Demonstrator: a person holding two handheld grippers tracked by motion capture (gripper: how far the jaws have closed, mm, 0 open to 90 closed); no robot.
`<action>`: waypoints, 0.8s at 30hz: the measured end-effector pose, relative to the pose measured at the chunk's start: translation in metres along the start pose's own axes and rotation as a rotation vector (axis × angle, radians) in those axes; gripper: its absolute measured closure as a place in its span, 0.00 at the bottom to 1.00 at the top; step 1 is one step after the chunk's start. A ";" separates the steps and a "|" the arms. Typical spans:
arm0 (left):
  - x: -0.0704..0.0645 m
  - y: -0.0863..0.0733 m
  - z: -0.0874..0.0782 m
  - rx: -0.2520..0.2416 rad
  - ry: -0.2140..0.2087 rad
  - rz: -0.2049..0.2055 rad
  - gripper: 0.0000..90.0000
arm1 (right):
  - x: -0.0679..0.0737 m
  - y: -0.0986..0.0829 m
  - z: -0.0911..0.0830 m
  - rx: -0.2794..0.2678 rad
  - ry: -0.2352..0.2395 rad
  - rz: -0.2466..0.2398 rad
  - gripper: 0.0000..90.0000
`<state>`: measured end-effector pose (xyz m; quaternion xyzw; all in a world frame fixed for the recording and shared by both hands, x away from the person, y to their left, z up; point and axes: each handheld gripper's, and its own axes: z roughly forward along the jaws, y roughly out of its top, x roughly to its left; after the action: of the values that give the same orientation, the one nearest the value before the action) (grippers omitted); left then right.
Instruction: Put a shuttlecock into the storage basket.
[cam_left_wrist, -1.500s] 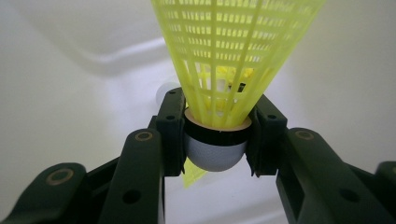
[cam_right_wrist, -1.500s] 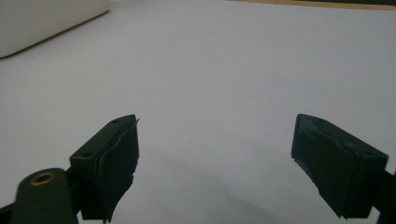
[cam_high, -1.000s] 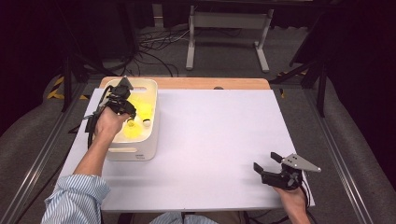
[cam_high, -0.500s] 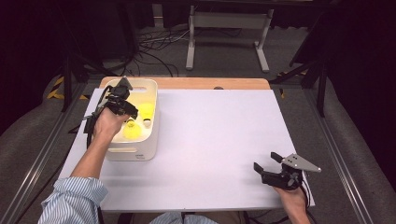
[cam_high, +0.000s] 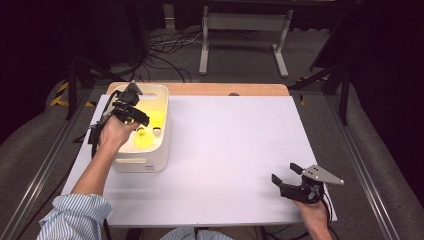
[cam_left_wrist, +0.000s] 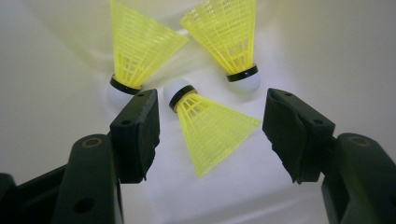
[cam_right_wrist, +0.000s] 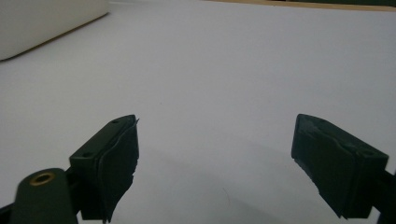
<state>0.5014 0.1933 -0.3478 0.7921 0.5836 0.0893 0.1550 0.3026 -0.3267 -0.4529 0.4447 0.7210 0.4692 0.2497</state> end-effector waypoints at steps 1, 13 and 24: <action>0.000 0.000 -0.001 -0.002 -0.001 -0.002 0.40 | 0.000 0.000 0.000 0.000 0.000 0.000 0.17; 0.001 -0.006 -0.012 -0.034 -0.006 0.008 0.40 | 0.000 0.000 0.000 -0.001 0.001 -0.001 0.17; 0.000 -0.009 -0.018 -0.061 -0.002 0.018 0.40 | 0.001 0.000 0.000 -0.001 0.001 -0.006 0.17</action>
<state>0.4871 0.1983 -0.3338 0.7925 0.5731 0.1075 0.1788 0.3022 -0.3262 -0.4526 0.4421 0.7222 0.4690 0.2509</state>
